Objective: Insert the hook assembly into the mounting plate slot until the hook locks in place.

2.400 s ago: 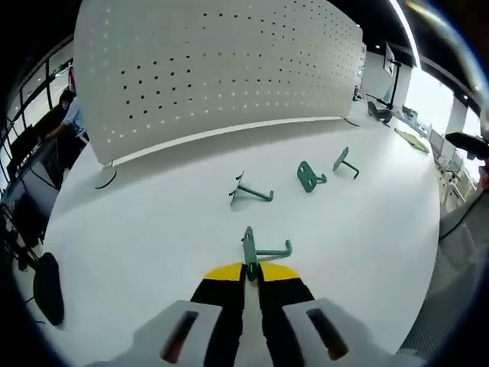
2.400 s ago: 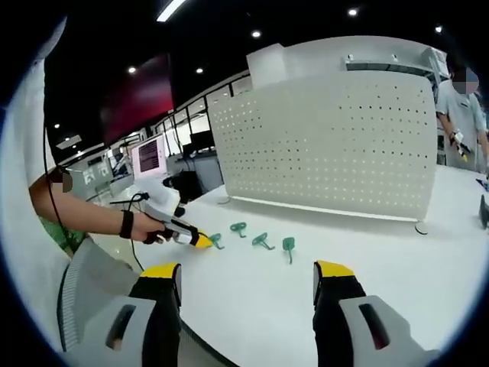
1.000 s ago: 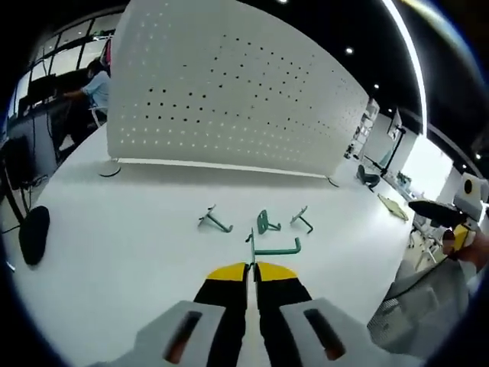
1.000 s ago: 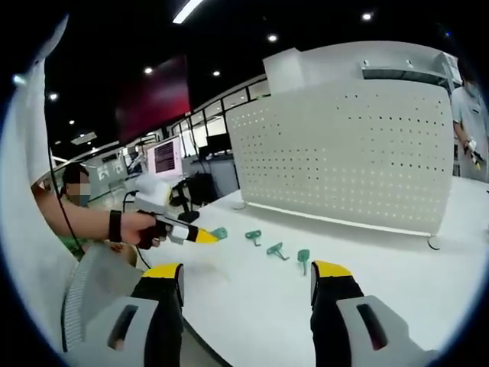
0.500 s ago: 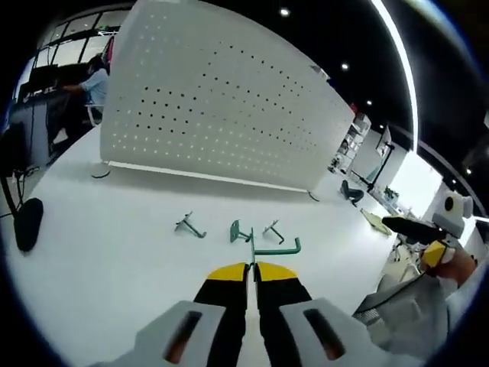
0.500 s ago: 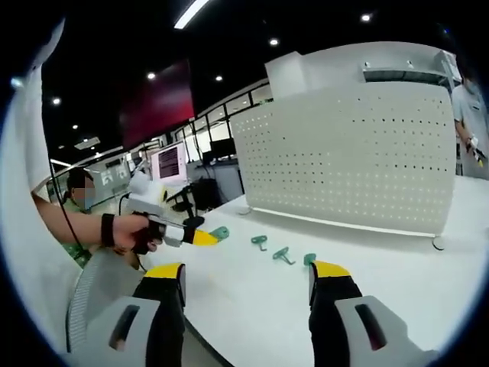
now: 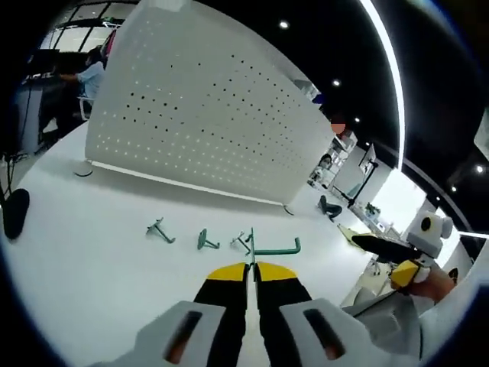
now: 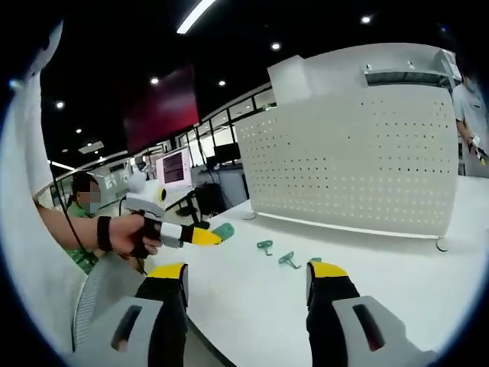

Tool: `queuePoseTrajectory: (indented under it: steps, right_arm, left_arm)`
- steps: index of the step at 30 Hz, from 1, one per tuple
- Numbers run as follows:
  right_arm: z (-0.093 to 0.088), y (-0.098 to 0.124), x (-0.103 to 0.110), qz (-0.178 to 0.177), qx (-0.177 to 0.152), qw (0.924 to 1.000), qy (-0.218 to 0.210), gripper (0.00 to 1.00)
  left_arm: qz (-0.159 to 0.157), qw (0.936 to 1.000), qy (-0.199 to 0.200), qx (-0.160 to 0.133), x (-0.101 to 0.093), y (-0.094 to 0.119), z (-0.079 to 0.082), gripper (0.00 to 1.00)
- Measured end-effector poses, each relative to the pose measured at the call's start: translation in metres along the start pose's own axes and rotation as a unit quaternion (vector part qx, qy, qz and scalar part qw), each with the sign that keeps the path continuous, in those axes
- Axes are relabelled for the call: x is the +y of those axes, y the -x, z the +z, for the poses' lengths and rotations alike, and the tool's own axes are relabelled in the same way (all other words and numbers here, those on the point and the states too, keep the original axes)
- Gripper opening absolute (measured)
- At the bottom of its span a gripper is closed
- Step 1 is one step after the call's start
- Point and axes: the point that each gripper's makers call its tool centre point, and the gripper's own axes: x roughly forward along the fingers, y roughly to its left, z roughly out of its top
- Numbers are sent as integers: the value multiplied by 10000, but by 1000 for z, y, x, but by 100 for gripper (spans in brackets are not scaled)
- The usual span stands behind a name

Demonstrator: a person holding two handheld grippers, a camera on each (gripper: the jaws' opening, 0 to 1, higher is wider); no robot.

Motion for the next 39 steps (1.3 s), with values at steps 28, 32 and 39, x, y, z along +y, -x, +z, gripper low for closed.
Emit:
queuePoseTrajectory:
  steps: [28,32,39]
  right_arm:
    - [15,-2,22,431,-143,9989,-66,49]
    - [18,-4,24,462,-246,9985,-183,46]
    - [29,-7,26,558,-514,9962,-428,41]
  left_arm:
    - [-1528,9856,554,-473,-77,14,21,4]
    - [-1818,9793,740,-498,-91,19,22,4]
    - [-2097,9729,861,-447,-106,22,18,4]
